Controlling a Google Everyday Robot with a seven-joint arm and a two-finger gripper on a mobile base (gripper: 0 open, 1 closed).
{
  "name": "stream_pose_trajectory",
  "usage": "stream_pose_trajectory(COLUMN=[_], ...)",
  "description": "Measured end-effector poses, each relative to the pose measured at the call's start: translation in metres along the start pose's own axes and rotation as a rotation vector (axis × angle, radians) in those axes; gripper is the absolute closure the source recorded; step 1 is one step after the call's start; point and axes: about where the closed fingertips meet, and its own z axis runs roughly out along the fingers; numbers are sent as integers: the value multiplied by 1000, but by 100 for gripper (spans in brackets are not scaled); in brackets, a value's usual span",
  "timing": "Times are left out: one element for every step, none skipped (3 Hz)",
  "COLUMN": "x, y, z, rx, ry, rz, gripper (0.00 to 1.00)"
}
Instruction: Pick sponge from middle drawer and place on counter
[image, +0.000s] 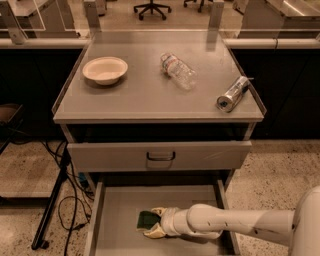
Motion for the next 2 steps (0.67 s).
stream_pose_trajectory(x=[-14, -39], y=[-2, -13], z=[-8, -23], rx=[0, -19], ry=[-14, -14], rz=[-5, 10], gripper=[100, 100])
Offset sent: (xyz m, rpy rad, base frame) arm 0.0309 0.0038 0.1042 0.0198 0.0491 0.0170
